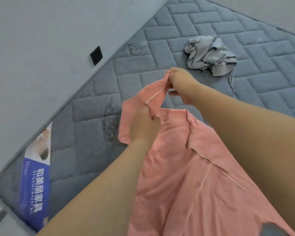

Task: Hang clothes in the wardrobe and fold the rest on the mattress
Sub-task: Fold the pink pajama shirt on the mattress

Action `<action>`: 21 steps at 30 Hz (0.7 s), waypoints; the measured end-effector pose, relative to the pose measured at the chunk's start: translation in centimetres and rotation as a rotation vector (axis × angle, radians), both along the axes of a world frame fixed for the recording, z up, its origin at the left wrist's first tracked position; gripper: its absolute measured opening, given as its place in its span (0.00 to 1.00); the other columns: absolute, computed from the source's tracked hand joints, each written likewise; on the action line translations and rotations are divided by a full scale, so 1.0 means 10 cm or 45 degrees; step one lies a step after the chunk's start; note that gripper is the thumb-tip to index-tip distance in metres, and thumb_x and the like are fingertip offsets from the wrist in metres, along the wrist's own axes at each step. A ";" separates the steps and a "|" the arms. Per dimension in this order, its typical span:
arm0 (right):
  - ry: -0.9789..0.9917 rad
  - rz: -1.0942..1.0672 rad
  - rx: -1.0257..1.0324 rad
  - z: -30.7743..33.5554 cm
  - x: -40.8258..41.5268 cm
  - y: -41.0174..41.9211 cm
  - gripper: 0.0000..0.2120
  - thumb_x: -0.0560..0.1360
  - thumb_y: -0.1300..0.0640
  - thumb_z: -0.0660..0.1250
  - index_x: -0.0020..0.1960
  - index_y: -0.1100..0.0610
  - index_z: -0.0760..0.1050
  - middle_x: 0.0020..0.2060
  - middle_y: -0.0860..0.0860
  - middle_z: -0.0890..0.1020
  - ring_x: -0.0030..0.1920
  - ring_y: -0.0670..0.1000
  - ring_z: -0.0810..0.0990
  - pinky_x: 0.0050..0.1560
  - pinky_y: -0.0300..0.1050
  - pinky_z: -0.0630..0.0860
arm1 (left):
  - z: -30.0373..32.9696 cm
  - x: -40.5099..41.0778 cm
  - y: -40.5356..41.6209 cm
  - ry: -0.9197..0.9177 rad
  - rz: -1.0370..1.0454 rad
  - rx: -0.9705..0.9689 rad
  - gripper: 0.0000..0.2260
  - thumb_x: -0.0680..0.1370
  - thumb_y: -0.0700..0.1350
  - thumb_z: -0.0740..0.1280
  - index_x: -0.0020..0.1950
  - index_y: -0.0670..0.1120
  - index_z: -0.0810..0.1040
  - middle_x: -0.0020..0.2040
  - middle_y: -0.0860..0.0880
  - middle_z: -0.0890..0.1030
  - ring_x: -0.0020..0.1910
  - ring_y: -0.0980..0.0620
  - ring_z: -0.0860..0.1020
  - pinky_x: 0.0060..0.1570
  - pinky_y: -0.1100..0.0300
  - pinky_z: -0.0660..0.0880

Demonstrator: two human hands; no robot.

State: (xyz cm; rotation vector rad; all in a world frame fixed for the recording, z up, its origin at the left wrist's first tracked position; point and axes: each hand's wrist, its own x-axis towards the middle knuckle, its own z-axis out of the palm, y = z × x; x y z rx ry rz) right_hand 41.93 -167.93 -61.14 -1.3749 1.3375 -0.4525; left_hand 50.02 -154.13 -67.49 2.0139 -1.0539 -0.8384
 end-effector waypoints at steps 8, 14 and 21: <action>0.015 -0.654 0.408 -0.45 -2.94 0.52 0.12 0.79 0.66 0.57 0.41 0.55 0.73 0.36 0.54 0.77 0.32 0.50 0.78 0.34 0.43 0.76 | -0.38 -2.20 0.09 -0.837 -1.045 -0.051 0.14 0.76 0.41 0.61 0.60 0.49 0.76 0.57 0.45 0.73 0.57 0.42 0.72 0.50 0.51 0.70; 0.119 -0.810 0.695 -1.18 -3.97 1.41 0.05 0.78 0.61 0.61 0.45 0.56 0.73 0.36 0.53 0.72 0.31 0.51 0.69 0.33 0.42 0.65 | -0.88 -3.00 0.45 -1.165 -1.270 0.121 0.14 0.80 0.50 0.59 0.64 0.48 0.69 0.62 0.45 0.71 0.60 0.42 0.71 0.50 0.50 0.69; 0.213 -0.815 0.328 -1.35 -4.60 1.66 0.06 0.76 0.61 0.61 0.43 0.54 0.75 0.43 0.55 0.80 0.41 0.54 0.76 0.39 0.43 0.70 | -0.80 -3.29 0.34 -0.843 -1.002 -0.092 0.10 0.78 0.43 0.62 0.57 0.42 0.73 0.54 0.40 0.75 0.52 0.38 0.74 0.47 0.43 0.72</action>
